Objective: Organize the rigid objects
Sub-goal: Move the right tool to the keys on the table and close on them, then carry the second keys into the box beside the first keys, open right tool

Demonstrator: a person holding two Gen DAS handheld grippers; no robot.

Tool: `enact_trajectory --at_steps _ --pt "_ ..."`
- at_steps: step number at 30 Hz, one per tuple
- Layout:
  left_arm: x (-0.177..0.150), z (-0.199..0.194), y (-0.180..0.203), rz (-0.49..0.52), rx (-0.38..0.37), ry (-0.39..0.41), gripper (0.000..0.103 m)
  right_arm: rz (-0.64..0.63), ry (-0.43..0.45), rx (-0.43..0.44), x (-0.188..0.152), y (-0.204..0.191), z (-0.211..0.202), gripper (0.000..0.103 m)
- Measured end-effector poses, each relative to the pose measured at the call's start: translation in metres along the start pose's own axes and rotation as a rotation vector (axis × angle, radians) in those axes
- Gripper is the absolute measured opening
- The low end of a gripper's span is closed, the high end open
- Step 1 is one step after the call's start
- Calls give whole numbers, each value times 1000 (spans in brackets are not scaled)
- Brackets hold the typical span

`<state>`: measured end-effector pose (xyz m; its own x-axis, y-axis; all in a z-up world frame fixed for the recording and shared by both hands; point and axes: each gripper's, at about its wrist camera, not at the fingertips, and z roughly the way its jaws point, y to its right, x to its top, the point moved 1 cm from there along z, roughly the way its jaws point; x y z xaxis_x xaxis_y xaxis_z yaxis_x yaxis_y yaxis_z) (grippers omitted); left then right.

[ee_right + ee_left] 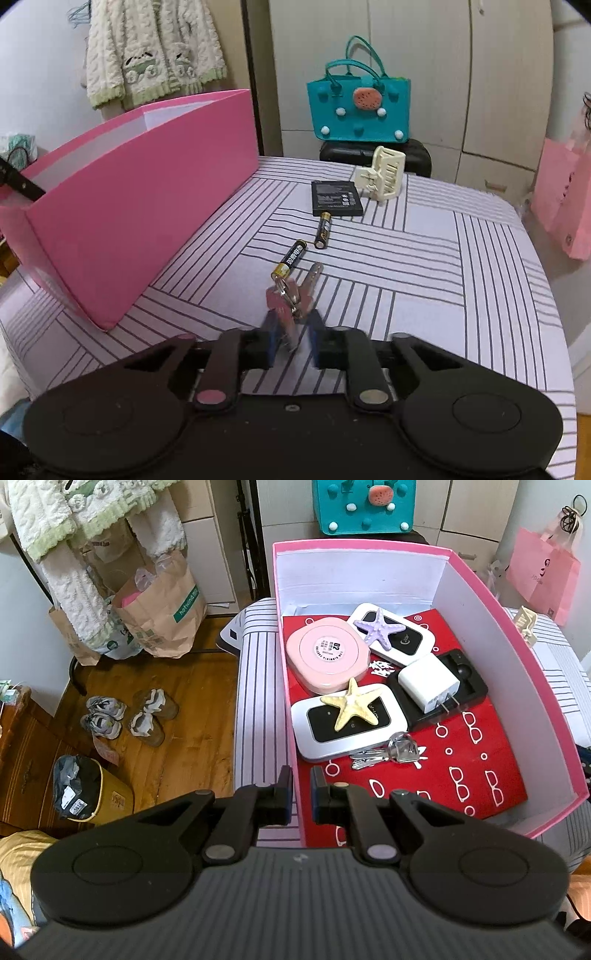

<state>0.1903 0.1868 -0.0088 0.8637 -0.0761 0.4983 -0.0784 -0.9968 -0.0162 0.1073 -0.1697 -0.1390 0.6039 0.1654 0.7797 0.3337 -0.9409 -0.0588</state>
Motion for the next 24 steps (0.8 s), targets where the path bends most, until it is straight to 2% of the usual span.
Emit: enact_trajectory --at_steps 4,8,10,12,20,24 --pt "0 0 0 0 1 0 9 -14 9 1 3 0 5 38" --pt "-1 0 0 -1 2 0 9 -29 31 5 5 0 10 39" --pt "-1 0 0 1 4 -1 9 -36 39 18 6 0 11 22" --pt "-1 0 1 3 4 -2 9 -10 49 35 9 5 9 17" --pt "-4 -3 1 22 11 5 9 141 49 74 17 23 9 12" --pt "-5 -7 2 35 14 21 7 156 55 81 24 25 3 12"
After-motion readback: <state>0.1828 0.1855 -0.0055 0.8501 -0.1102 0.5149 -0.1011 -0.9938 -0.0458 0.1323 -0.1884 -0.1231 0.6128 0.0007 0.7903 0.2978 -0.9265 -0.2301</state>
